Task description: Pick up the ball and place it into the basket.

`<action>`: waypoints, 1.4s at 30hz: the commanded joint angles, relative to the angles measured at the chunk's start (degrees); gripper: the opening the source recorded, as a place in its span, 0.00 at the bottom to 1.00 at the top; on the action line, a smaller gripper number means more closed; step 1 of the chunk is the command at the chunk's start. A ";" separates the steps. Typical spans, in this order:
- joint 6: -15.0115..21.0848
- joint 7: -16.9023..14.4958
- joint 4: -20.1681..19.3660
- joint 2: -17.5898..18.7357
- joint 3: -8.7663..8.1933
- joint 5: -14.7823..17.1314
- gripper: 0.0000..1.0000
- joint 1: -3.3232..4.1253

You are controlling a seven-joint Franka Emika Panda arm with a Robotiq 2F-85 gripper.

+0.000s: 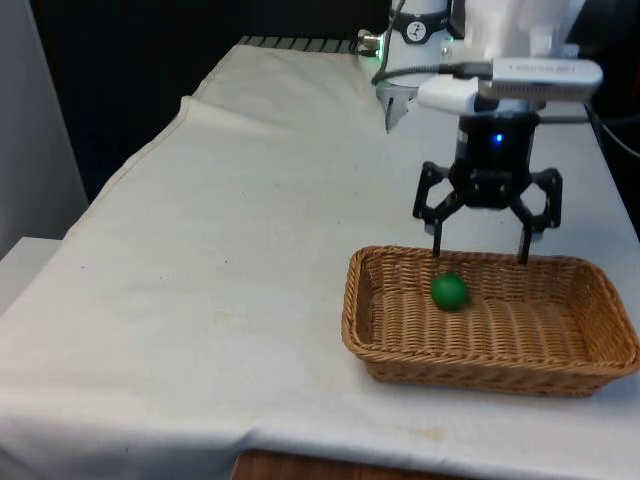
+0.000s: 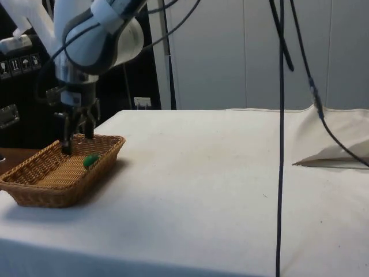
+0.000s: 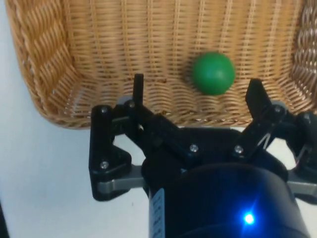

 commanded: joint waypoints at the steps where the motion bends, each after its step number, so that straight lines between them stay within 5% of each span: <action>1: -0.11 0.17 -0.74 -0.92 -0.40 -0.40 1.00 0.40; 42: -6.25 0.06 -17.36 -25.38 0.06 -6.59 1.00 1.43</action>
